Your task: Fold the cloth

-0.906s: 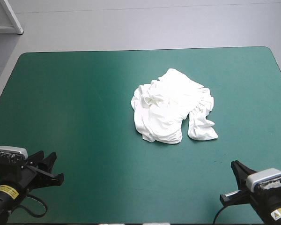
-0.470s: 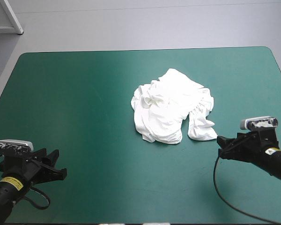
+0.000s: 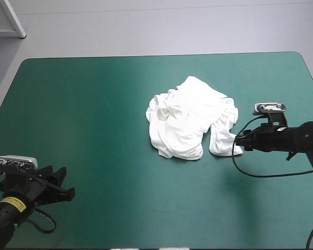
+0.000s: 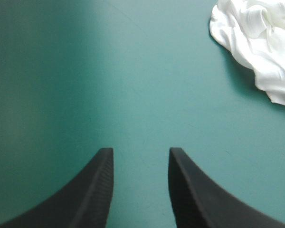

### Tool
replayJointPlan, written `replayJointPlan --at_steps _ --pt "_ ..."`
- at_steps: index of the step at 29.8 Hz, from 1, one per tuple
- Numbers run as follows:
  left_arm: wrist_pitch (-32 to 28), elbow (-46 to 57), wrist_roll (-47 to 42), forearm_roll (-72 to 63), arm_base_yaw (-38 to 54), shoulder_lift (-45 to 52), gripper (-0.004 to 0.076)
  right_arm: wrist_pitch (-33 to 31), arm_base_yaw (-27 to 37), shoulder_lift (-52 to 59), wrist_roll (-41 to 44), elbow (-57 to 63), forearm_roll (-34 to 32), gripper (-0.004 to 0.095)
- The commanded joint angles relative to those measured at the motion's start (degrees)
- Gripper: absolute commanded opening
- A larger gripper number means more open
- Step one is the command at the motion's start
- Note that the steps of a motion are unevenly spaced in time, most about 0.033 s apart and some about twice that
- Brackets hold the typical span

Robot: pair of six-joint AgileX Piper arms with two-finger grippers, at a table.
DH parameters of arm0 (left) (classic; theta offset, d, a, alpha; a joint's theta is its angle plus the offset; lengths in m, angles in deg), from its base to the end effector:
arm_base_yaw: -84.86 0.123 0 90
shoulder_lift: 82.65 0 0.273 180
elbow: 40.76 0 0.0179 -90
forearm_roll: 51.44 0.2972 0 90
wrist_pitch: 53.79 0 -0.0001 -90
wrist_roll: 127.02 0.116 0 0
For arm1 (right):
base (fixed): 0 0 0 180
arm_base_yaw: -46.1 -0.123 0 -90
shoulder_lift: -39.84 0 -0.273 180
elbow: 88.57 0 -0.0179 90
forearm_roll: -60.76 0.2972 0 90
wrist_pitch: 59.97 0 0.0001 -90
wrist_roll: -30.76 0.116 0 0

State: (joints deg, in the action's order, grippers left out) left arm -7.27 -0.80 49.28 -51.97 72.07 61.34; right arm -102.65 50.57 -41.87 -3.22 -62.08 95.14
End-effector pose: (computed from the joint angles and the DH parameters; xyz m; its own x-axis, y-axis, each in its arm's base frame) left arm 0.1568 -0.0364 0.3105 -0.5386 0.0496 -0.8411 0.1892 0.9799 -0.0634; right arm 0.3117 0.0202 0.2290 -0.7965 -0.0551 -0.6022 -0.2472 0.9385 0.2410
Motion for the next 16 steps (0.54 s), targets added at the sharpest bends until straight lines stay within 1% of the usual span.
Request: replayJointPlan --at_steps 1,4,6,8,12,13,14,15,16 --pt "-3.3 -2.0 -0.2 -1.1 0.0 -0.7 0.0291 4.5 -5.0 -2.4 2.7 -2.2 -4.0 0.0566" --pt "-3.3 -2.0 -0.2 -1.1 0.0 -0.7 0.0291 7.5 -9.9 -5.7 7.9 -2.2 -10.9 0.0566" --pt "-3.3 -2.0 -0.2 -1.1 0.0 -0.7 0.0291 9.1 -12.0 -8.0 10.8 -2.2 -15.1 0.0566" --pt "-3.2 -2.0 -0.2 -1.2 0.0 -0.7 0.0291 10.2 -12.7 -9.8 11.8 -2.2 -16.3 0.0566" --pt "-3.0 -2.0 -0.2 -1.2 0.0 -0.7 0.0291 11.1 -12.7 -12.8 11.8 -2.2 -16.5 0.0559" --pt "-2.8 -1.9 -0.2 -1.2 0.0 -0.7 0.0291 10.8 -12.7 -13.3 11.8 -2.2 -16.5 0.0546" --pt "-2.8 -1.9 -0.2 -1.2 0.0 -0.7 0.0291 10.4 -12.7 -13.8 11.8 -2.2 -16.5 0.0512" --pt "-2.7 -1.9 -0.2 -1.2 0.0 -0.7 0.0291 10.2 -12.7 -14.2 11.8 -2.2 -16.7 0.0453" --pt "-2.8 -1.9 -0.2 -1.2 0.0 -0.7 0.0291 10.2 -12.7 -14.5 11.8 -2.2 -17.0 0.0374"
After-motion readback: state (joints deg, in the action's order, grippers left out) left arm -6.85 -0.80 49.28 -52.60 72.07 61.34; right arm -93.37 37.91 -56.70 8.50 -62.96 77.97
